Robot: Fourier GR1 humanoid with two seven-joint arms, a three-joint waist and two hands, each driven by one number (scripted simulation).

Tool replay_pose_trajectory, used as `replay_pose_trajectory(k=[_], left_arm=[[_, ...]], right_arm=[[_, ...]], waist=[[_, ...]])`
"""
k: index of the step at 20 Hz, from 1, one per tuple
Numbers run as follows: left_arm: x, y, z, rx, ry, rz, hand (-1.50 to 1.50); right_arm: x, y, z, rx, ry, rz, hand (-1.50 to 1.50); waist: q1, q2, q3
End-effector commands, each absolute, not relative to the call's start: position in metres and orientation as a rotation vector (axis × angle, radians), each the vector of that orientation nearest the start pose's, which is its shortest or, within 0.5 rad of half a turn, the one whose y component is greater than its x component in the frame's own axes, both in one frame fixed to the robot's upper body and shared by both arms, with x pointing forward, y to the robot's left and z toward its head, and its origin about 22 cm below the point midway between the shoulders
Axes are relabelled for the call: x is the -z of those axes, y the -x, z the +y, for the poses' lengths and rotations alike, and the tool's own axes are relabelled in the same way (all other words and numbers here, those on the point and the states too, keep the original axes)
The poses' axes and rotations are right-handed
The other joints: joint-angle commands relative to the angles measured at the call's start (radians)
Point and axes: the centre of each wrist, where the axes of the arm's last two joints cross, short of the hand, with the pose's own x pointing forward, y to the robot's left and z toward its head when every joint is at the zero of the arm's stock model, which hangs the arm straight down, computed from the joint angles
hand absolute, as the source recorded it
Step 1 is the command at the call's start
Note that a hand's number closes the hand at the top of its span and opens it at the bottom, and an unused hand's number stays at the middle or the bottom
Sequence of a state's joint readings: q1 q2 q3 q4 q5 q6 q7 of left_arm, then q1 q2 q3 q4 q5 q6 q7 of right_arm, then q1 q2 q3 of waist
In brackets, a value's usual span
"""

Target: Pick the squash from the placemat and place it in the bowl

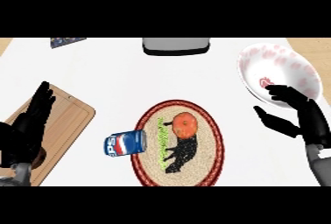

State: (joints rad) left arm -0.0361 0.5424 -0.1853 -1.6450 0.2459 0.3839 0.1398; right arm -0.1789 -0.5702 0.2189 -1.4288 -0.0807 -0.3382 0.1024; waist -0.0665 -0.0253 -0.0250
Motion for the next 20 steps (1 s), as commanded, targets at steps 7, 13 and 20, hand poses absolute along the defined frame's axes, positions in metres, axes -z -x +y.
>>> replay_pose_trajectory(k=[7,13,20], left_arm=[[-0.061,-0.249,0.316,0.009,-0.423,-1.514,0.00],[-0.063,-0.252,0.317,0.025,-0.404,-1.533,0.00],[-0.061,-0.253,0.311,0.043,-0.374,-1.545,0.00]], right_arm=[[-0.007,-0.225,-0.249,-0.148,0.895,-1.433,-1.50],[-0.008,-0.204,-0.214,-0.100,0.956,-1.379,-1.50],[-0.082,-0.221,-0.205,-0.172,1.095,-1.283,-1.50]], waist=[[-0.022,-0.003,0.008],[-0.004,0.005,0.008],[0.026,0.009,0.011]])
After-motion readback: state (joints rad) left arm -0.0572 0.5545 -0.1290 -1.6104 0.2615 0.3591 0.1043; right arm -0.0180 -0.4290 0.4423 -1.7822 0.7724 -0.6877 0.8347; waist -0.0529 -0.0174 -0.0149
